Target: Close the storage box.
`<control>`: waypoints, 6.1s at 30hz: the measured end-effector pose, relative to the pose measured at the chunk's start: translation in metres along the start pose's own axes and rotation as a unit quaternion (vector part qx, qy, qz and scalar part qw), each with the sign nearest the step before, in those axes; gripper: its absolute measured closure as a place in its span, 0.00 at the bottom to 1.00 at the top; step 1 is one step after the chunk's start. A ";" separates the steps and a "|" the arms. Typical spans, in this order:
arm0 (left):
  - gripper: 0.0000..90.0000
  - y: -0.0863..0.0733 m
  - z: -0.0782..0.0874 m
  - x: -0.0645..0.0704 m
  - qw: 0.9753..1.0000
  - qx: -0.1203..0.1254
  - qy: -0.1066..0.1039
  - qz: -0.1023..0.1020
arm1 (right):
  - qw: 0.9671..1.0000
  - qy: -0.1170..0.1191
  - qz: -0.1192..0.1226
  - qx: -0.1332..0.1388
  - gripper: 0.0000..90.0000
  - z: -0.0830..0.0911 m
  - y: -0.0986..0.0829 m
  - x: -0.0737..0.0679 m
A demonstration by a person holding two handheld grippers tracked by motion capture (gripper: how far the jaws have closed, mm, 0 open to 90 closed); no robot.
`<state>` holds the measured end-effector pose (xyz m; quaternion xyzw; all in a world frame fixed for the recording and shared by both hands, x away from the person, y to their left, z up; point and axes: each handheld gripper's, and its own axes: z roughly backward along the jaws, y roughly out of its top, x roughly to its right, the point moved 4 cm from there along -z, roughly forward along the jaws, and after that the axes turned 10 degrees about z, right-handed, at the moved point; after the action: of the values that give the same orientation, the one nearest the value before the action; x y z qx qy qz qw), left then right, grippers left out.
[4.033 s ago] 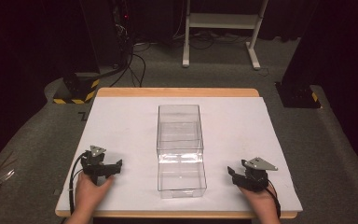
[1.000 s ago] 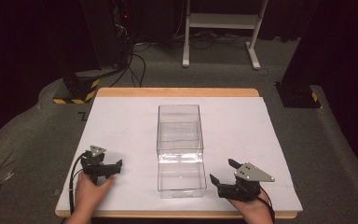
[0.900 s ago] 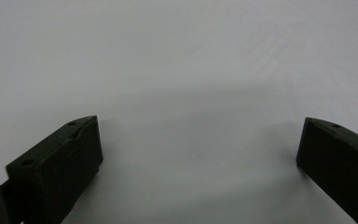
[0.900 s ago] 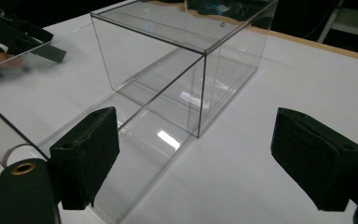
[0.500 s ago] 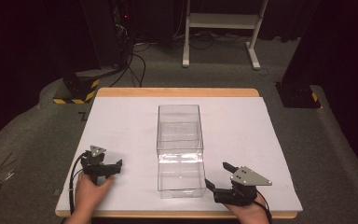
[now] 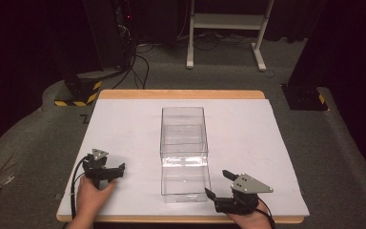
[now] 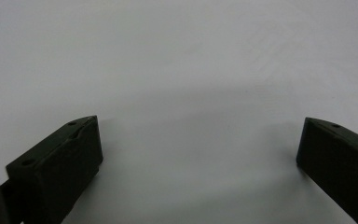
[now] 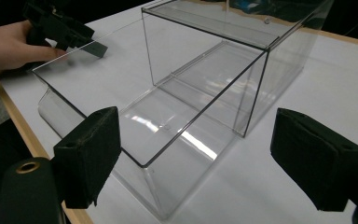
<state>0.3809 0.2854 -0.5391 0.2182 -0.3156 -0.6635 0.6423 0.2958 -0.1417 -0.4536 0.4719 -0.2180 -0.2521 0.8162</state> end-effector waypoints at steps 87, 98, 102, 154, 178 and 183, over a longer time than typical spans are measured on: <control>0.01 0.000 0.000 0.000 1.000 0.000 0.000 0.000 | 0.998 -0.028 0.006 -0.047 0.16 -0.059 0.001 0.013; 0.01 0.000 0.000 0.000 1.000 0.000 0.000 0.000 | 0.998 -0.035 0.008 -0.044 0.16 -0.065 0.003 0.019; 0.01 0.000 0.000 0.000 1.000 0.000 0.000 0.000 | 0.998 -0.037 0.010 -0.043 0.16 -0.065 0.003 0.019; 0.01 0.000 0.000 0.000 1.000 -0.001 0.001 -0.001 | 0.995 -0.093 -0.023 -0.034 0.18 -0.111 0.015 0.060; 0.01 0.000 0.000 0.000 1.000 0.000 0.001 -0.001 | 0.995 -0.085 -0.030 -0.044 0.25 -0.116 0.016 0.064; 0.01 0.000 0.000 0.000 1.000 0.000 0.001 0.000 | 0.995 -0.082 -0.029 -0.047 0.25 -0.113 0.015 0.062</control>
<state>0.3807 0.2852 -0.5390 0.2190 -0.3153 -0.6635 0.6423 0.4142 -0.0987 -0.4848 0.4167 -0.2581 -0.3233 0.8095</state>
